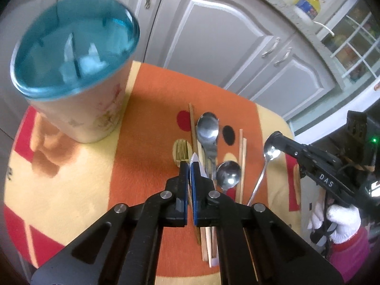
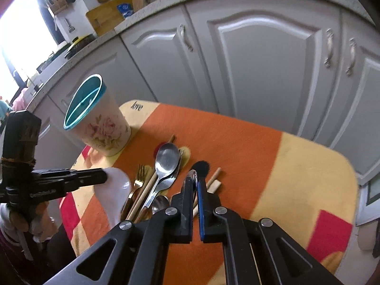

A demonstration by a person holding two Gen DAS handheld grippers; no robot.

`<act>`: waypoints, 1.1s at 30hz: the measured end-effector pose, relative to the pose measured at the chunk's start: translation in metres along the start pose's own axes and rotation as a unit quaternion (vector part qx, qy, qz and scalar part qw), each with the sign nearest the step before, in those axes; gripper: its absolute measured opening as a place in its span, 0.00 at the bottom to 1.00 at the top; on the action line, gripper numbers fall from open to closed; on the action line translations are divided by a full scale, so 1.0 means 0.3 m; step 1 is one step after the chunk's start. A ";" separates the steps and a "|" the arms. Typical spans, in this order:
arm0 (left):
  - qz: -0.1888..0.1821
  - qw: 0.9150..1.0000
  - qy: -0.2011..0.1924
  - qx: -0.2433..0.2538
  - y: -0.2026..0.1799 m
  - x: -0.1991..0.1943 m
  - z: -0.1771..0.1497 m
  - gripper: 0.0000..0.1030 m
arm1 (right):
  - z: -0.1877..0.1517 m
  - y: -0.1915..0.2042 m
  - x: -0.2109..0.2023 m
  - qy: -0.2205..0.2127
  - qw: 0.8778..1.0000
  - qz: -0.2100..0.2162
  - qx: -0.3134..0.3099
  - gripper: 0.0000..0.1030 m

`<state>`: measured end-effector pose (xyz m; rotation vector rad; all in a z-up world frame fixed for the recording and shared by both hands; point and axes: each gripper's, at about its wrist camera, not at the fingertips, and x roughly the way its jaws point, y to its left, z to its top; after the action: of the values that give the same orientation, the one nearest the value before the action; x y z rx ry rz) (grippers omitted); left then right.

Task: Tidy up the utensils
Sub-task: 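Grasp a metal spoon with the right gripper while the left gripper holds the white spoon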

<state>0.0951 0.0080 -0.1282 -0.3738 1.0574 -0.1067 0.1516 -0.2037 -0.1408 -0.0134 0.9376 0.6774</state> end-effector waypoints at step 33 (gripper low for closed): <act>-0.013 0.999 -0.044 0.011 0.023 -0.220 0.040 0.01 | -0.039 -0.140 0.162 0.026 0.999 0.010 0.038 0.26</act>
<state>0.0723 0.0348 -0.0708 -0.3685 0.9635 -0.1243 0.1853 -0.2148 -0.1958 0.0466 1.0142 0.6616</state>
